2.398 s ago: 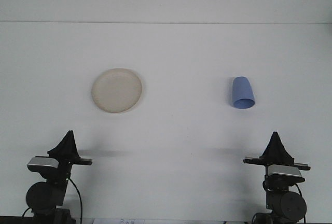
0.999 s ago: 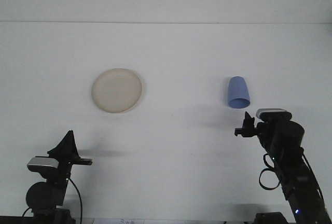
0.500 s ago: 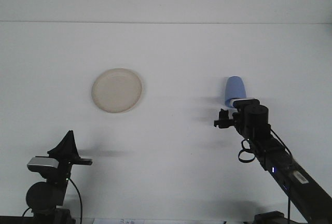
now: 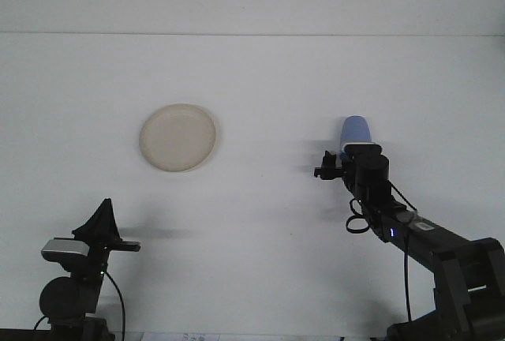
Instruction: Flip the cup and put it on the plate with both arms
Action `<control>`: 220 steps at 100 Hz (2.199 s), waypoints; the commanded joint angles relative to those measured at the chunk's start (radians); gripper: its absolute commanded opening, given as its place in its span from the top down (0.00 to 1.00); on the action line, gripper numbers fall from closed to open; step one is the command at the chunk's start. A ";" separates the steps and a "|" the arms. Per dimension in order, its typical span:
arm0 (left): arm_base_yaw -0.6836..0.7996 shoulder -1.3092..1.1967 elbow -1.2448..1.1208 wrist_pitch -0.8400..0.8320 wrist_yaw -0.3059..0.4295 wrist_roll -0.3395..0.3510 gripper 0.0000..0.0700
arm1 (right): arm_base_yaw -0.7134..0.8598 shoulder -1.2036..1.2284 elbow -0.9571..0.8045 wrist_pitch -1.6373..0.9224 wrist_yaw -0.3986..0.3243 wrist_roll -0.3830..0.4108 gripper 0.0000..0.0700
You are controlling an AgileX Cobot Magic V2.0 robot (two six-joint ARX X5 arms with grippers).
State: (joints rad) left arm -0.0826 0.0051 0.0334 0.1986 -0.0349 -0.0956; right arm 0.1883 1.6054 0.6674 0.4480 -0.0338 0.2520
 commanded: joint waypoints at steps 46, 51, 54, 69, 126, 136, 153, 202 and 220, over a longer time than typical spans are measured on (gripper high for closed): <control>0.001 -0.001 -0.019 0.012 -0.002 -0.003 0.98 | -0.037 0.012 0.009 0.097 -0.041 -0.031 1.00; 0.001 -0.001 -0.019 0.012 -0.001 -0.003 0.98 | -0.023 -0.021 0.009 0.078 -0.054 -0.044 1.00; 0.001 -0.001 -0.019 0.012 -0.001 -0.003 0.98 | -0.011 -0.047 0.011 0.057 -0.057 -0.046 1.00; 0.001 -0.001 -0.019 0.012 -0.001 -0.003 0.98 | 0.058 -0.228 0.097 -0.278 -0.113 -0.059 1.00; 0.001 -0.001 -0.019 0.012 -0.001 -0.003 0.98 | 0.581 -0.219 0.758 -1.637 -0.058 -0.217 1.00; 0.001 -0.001 -0.019 0.012 -0.001 -0.003 0.98 | 0.645 -0.171 0.758 -1.664 -0.059 -0.200 1.00; 0.001 -0.001 -0.019 0.012 -0.002 -0.003 0.98 | 0.721 -0.072 0.758 -1.725 -0.066 -0.200 1.00; 0.001 -0.001 -0.019 0.012 -0.001 -0.003 0.98 | 0.795 0.117 0.758 -1.741 -0.113 -0.222 0.98; 0.001 -0.001 -0.019 0.012 -0.001 -0.003 0.98 | 0.802 0.116 0.775 -1.755 -0.126 -0.222 0.55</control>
State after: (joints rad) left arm -0.0826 0.0051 0.0334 0.1982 -0.0353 -0.0956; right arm 0.9756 1.6978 1.4178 -1.2922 -0.1577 0.0383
